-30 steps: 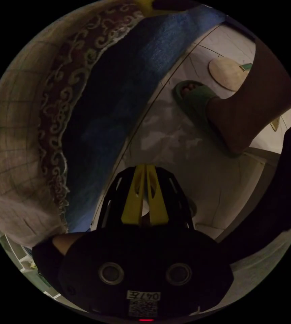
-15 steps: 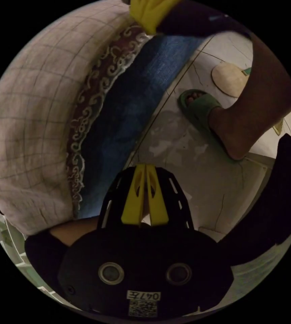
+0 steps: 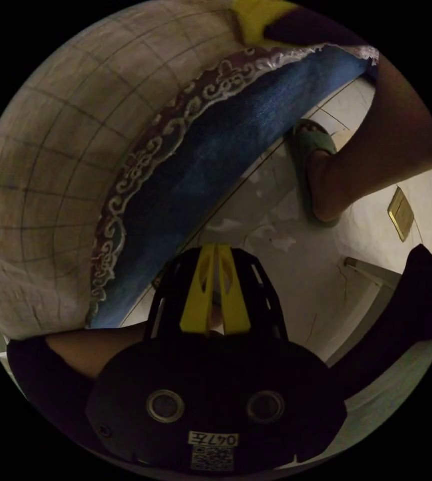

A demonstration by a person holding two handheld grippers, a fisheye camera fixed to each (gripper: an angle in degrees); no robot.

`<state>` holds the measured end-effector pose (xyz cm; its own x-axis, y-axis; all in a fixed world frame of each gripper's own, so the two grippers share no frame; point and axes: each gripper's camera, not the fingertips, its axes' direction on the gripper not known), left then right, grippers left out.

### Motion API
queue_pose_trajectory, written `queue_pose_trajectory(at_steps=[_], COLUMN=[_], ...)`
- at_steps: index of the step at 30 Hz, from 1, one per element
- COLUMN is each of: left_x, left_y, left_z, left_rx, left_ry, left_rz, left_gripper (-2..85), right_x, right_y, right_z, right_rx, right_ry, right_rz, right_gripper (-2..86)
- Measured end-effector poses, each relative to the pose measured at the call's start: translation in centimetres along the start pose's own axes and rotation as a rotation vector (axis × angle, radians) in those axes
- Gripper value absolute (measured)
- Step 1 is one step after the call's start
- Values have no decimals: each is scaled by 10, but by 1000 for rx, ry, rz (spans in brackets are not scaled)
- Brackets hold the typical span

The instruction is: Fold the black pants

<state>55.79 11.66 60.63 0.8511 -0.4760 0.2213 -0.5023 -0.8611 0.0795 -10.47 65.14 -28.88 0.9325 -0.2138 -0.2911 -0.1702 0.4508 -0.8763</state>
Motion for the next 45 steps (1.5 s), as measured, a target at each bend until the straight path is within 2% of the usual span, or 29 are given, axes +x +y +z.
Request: queue_pose_trajectory(at_steps=[8, 22, 31, 39, 42, 45], left_x=[0, -7, -8, -10, -11, -14], left_y=[17, 48, 78, 116, 134, 154], left_z=[15, 87, 156, 251, 285, 315], left_rx=[36, 52, 79, 58, 66, 99], left_ry=[-4, 89, 111, 125, 126, 139], left_rz=[-6, -13, -5, -15, -16, -20], left_gripper=[-10, -10, -10, -10, -10, -10], right_x=[40, 117, 177, 242, 278, 337], right_y=[6, 36, 63, 107, 132, 173], right_z=[21, 31, 39, 43, 38, 14], right_rx=[-17, 28, 19, 26, 81, 201], right_ry=[-132, -231, -255, -253, -267, -374], right_rz=[98, 158, 151, 157, 205, 340], right_gripper=[-6, -6, -6, -7, -6, -5])
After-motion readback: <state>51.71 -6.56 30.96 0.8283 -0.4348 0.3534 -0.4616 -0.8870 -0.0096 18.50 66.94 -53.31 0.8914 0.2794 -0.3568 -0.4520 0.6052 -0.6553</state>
